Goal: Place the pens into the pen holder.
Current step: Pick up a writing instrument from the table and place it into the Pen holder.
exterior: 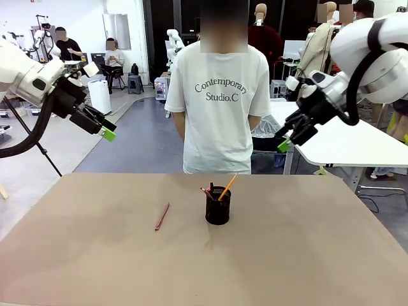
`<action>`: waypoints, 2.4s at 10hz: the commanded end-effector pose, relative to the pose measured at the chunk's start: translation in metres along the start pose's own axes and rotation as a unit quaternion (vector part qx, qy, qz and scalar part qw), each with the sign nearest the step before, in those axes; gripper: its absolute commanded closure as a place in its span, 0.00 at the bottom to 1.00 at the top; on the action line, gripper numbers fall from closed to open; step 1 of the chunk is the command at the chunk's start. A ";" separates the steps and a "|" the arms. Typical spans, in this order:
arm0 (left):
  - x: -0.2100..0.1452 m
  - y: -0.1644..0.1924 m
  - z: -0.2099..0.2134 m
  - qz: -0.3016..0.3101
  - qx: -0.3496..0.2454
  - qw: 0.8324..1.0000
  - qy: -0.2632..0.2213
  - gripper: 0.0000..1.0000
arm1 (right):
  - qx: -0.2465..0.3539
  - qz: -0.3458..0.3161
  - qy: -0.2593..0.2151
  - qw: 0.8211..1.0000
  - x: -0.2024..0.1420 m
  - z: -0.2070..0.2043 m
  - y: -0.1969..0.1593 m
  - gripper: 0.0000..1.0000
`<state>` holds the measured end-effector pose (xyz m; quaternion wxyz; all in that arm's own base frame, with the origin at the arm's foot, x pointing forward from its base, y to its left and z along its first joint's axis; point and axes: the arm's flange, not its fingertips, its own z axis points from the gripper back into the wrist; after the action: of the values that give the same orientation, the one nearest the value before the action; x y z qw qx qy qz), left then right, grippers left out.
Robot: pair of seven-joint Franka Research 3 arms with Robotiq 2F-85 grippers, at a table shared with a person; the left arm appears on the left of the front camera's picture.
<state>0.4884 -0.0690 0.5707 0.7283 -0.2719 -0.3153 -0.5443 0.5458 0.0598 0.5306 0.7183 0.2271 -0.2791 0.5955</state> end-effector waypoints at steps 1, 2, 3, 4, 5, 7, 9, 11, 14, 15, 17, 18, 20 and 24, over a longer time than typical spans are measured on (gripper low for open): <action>0.001 0.001 0.001 -0.002 0.001 1.000 0.002 0.00 | -0.017 0.000 -0.021 1.000 -0.010 0.015 -0.012 0.00; 0.001 0.001 0.001 -0.002 0.001 1.000 0.002 0.00 | -0.007 0.001 -0.054 0.999 -0.022 0.025 -0.019 0.00; 0.001 0.001 0.001 -0.002 0.001 1.000 0.002 0.00 | 0.000 0.001 -0.082 0.997 -0.035 0.035 -0.032 0.00; 0.001 0.001 0.001 -0.002 0.001 1.000 0.002 0.00 | 0.001 -0.004 -0.096 0.995 -0.047 0.036 -0.039 0.00; 0.001 0.001 0.001 -0.002 0.001 1.000 0.002 0.00 | 0.003 -0.014 -0.107 0.994 -0.061 0.038 -0.047 0.00; 0.001 0.001 0.001 -0.002 0.001 1.000 0.002 0.00 | 0.019 -0.015 -0.119 0.993 -0.081 0.031 -0.057 0.00; 0.001 0.001 0.001 -0.002 0.001 1.000 0.002 0.00 | -0.003 -0.022 -0.098 0.995 -0.070 0.037 -0.043 0.00; 0.001 0.001 0.001 -0.002 0.001 1.000 0.002 0.00 | -0.003 -0.022 -0.098 0.995 -0.070 0.037 -0.043 0.00; 0.001 0.001 0.001 -0.002 0.001 1.000 0.002 0.00 | -0.003 -0.022 -0.098 0.995 -0.070 0.037 -0.043 0.00; 0.001 0.001 0.001 -0.002 0.001 1.000 0.002 0.00 | -0.003 -0.022 -0.098 0.995 -0.070 0.037 -0.043 0.00; 0.001 0.001 0.001 -0.002 0.001 1.000 0.002 0.00 | -0.003 -0.022 -0.098 0.995 -0.070 0.037 -0.043 0.00; 0.001 0.001 0.001 -0.002 0.001 1.000 0.002 0.00 | -0.003 -0.022 -0.098 0.995 -0.070 0.037 -0.043 0.00; 0.001 0.001 0.001 -0.002 0.001 1.000 0.002 0.00 | -0.003 -0.022 -0.098 0.995 -0.070 0.037 -0.043 0.00; 0.000 0.000 0.000 0.000 0.000 1.000 0.000 0.00 | -0.003 -0.022 -0.098 0.995 -0.070 0.037 -0.043 0.00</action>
<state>0.4884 -0.0690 0.5706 0.7283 -0.2720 -0.3152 -0.5443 0.5755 -0.0262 0.5109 0.6937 0.2937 -0.3472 0.5585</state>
